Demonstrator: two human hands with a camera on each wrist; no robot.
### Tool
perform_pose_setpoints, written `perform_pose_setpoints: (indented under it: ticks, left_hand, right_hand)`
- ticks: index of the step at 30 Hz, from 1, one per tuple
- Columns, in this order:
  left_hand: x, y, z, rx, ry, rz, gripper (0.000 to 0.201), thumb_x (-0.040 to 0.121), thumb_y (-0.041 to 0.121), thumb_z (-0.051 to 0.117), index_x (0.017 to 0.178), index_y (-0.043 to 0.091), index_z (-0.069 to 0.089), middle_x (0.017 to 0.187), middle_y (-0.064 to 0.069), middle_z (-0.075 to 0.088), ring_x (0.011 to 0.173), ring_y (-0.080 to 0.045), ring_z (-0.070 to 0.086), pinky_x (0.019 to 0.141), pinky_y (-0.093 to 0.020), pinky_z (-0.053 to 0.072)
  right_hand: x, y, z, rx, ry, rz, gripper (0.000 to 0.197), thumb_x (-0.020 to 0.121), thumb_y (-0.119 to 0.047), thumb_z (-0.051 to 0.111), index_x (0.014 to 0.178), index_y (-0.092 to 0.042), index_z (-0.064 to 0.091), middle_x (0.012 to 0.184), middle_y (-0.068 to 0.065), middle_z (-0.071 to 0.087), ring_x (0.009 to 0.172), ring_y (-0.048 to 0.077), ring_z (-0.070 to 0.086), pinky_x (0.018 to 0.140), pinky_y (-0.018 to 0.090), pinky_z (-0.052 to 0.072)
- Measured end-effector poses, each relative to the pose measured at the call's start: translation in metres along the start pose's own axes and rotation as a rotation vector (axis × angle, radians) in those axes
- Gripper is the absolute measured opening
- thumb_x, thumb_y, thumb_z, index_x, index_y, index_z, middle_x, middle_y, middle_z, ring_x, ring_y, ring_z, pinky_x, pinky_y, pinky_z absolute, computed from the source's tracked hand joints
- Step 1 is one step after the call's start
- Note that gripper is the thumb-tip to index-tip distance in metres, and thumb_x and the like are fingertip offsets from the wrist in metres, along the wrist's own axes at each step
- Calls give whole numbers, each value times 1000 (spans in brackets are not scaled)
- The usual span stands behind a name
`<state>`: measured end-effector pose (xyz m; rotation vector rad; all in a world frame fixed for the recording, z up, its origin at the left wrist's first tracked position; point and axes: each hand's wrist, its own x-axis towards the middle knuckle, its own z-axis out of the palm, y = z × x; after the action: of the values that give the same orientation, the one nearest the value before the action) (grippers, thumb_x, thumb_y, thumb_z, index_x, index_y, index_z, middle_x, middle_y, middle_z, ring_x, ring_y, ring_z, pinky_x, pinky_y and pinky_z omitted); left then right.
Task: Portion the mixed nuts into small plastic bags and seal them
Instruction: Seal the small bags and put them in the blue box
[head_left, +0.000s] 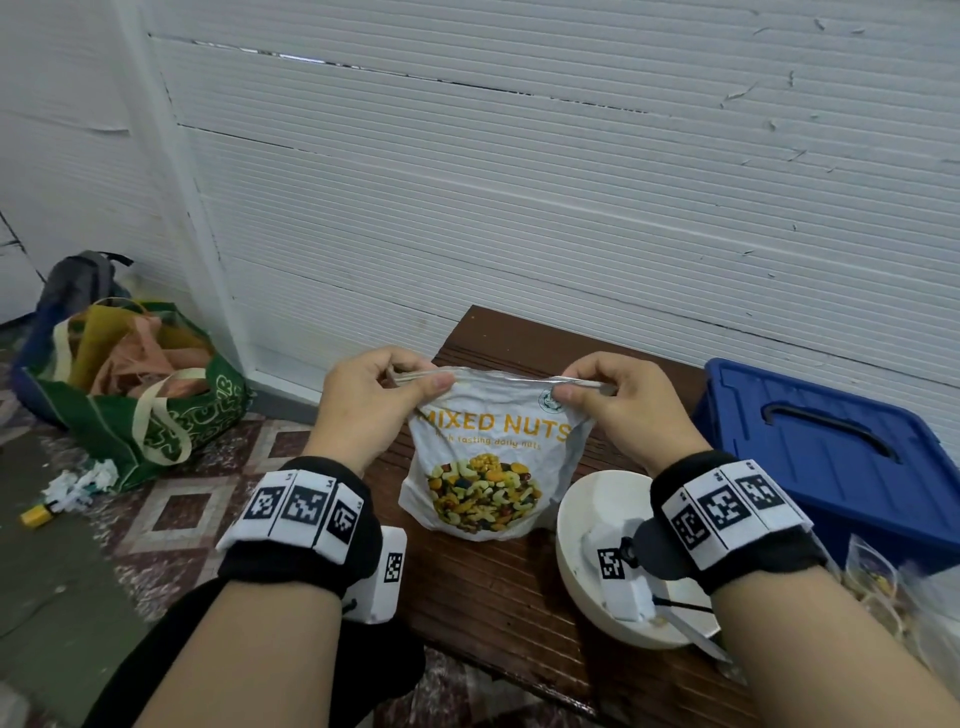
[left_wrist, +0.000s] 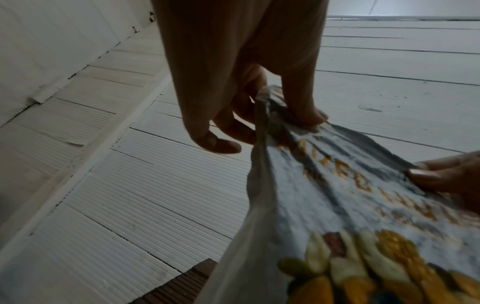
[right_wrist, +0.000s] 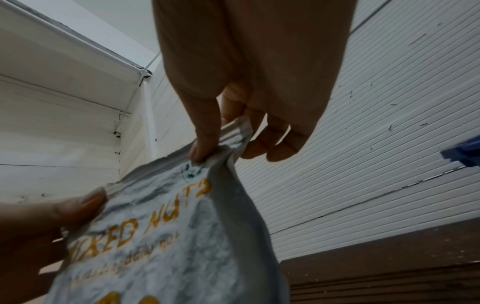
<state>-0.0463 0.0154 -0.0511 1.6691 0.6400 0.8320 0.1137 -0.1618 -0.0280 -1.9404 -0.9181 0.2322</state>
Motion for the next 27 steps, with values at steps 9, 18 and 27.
perform_pose_setpoints:
  ticks: [9,18,27]
  left_hand:
    - [-5,12,-3,-55,-39,-61,19,50,37,84,59,24,72,66,7,71,70,-11,66,75,-38,56]
    - [-4,7,0,-127,-68,-64,23,51,33,84,68,19,75,75,-3,74,75,-19,68,76,-40,56]
    - [-5,6,2,-132,-87,-47,16,53,29,82,64,21,75,70,0,73,70,-14,67,72,-32,54]
  right_hand:
    - [6,-24,9,-288,-31,-86,19,77,-35,75,63,-36,64,74,-17,65,88,10,61,95,50,41]
    - [5,-42,19,-487,-68,-173,8,81,-52,66,78,-45,62,91,-20,62,98,1,39,75,32,12]
    - [8,-49,45,-505,-16,-291,13,87,-36,65,75,-34,61,72,-21,50,89,1,34,75,28,11]
